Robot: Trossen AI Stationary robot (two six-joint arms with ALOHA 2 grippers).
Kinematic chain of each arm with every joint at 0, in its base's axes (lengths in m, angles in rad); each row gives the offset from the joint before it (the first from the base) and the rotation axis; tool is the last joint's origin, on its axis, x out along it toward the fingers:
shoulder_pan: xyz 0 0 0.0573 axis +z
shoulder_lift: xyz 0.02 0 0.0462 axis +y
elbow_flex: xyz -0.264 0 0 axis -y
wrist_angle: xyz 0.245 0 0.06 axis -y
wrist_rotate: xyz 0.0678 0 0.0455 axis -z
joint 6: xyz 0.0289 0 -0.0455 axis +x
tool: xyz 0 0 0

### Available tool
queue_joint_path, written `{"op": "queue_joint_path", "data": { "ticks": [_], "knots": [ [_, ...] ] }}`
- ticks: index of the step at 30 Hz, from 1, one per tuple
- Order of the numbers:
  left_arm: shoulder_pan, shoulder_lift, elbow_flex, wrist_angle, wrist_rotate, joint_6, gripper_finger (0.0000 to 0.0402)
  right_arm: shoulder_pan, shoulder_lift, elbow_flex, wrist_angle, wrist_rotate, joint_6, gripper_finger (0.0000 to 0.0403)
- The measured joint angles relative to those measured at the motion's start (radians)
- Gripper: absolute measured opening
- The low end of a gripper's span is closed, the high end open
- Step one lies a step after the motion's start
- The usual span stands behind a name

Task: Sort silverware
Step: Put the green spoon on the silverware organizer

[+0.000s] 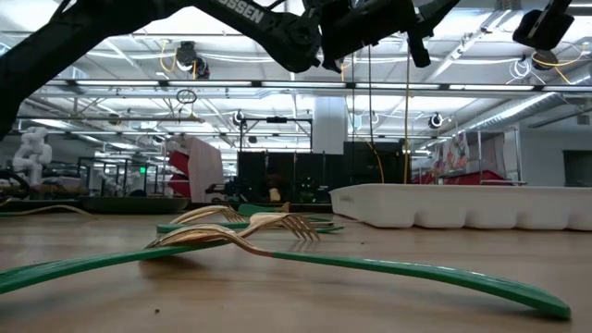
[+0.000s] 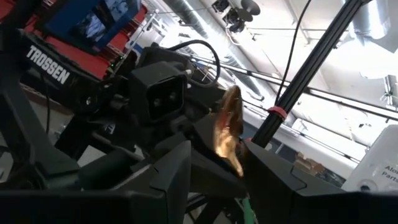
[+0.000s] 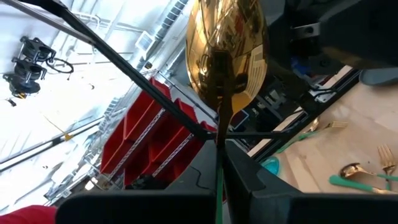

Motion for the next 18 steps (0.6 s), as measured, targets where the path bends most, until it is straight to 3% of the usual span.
{"op": "queue_joint_path", "data": {
  "ticks": [18],
  "knots": [
    [-0.031, 0.0, 0.0, 0.046, -0.006, -0.005, 0.0148, -0.049, 0.124, 0.0, 0.096, -0.05, 0.013, 0.0]
  ]
}}
